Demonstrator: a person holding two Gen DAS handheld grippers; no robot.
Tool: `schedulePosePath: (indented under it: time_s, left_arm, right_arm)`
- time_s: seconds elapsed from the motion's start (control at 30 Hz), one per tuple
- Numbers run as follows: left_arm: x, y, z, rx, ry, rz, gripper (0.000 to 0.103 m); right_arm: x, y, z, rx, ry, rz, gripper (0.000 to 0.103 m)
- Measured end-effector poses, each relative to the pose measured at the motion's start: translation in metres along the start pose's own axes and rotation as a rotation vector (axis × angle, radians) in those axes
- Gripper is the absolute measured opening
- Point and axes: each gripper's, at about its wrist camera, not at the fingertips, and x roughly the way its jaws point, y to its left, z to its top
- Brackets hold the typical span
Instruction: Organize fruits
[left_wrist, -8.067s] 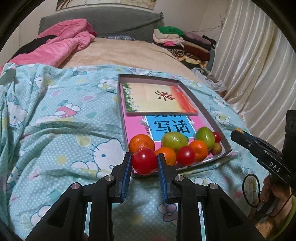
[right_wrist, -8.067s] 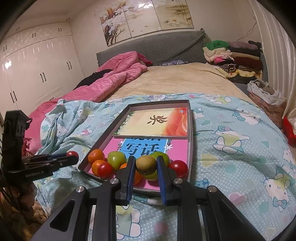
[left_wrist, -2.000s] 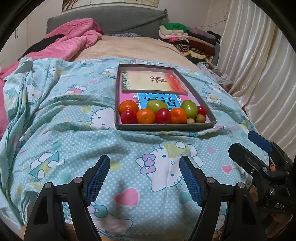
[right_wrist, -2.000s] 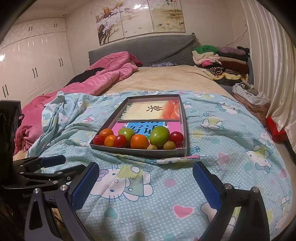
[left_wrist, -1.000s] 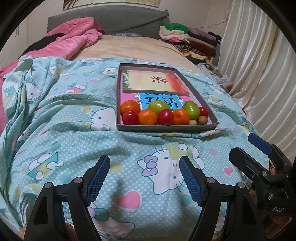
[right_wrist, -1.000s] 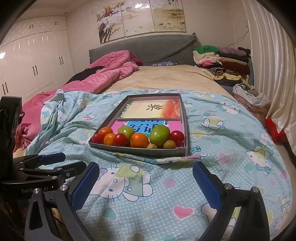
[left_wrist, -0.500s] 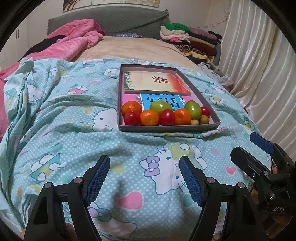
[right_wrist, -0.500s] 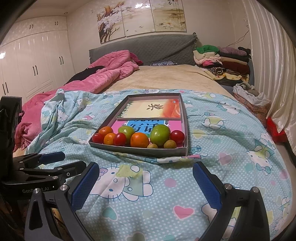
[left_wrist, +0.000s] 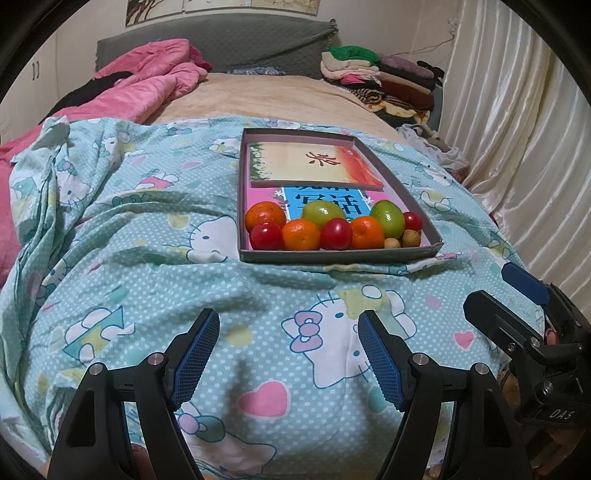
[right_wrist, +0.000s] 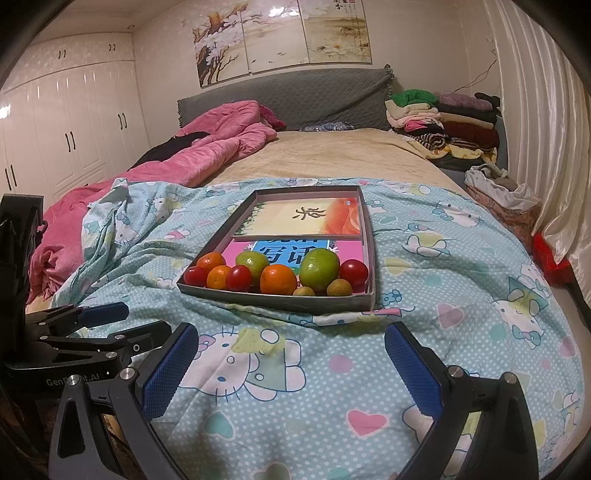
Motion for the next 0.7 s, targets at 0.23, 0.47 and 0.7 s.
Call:
schedulePosePath:
  time_s: [0.23, 0.47, 0.7]
  left_arm:
    - [0.000, 0.001, 0.000, -0.003, -0.002, 0.009, 0.079]
    - [0.002, 0.002, 0.001, -0.002, 0.001, 0.031, 0.079]
    - [0.011, 0.026, 0.008, -0.082, 0.022, 0.085, 0.079]
  right_arm:
    - [0.000, -0.001, 0.000, 0.002, 0.002, -0.002, 0.102]
    - [0.001, -0.003, -0.002, 0.009, 0.004, -0.009, 0.102]
    - [0.004, -0.022, 0.003, 0.081, -0.008, -0.025, 0.102]
